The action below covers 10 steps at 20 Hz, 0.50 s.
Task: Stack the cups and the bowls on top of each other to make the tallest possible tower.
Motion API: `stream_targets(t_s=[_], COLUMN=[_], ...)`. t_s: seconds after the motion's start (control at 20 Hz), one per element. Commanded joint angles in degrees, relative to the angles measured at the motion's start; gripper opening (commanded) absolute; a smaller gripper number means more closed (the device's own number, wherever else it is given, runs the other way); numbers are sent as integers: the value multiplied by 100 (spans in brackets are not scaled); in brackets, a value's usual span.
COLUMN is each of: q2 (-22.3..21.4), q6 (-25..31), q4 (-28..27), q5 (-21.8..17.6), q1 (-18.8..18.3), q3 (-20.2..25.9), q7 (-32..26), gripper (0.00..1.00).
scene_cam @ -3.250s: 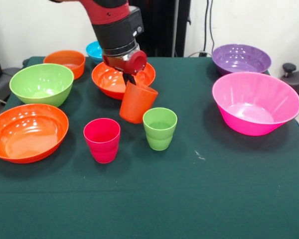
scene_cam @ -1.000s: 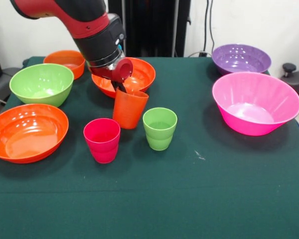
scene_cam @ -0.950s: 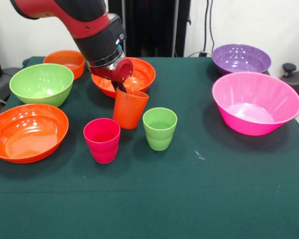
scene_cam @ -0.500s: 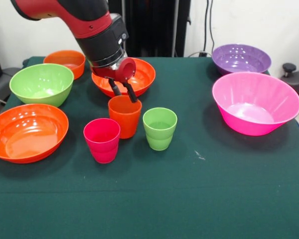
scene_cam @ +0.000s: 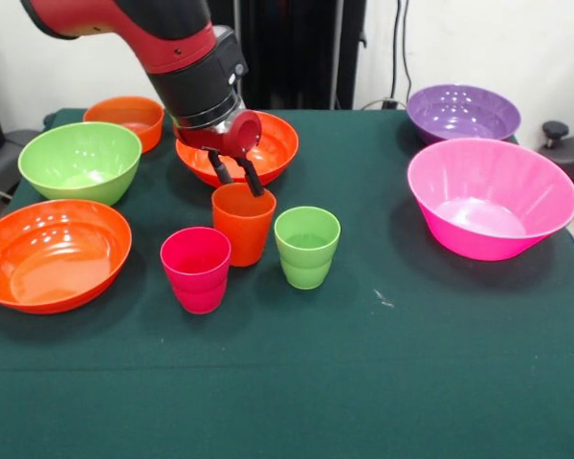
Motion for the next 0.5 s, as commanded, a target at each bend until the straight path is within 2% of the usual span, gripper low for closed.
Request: stream_targets(t_s=[0.05, 0.5], q2=[-167, -908], q6=[-10, 231], q4=[-263, 216], q5=[-376, -196], q1=[163, 239], q3=[191, 111], q7=[-206, 60], gripper=[100, 100])
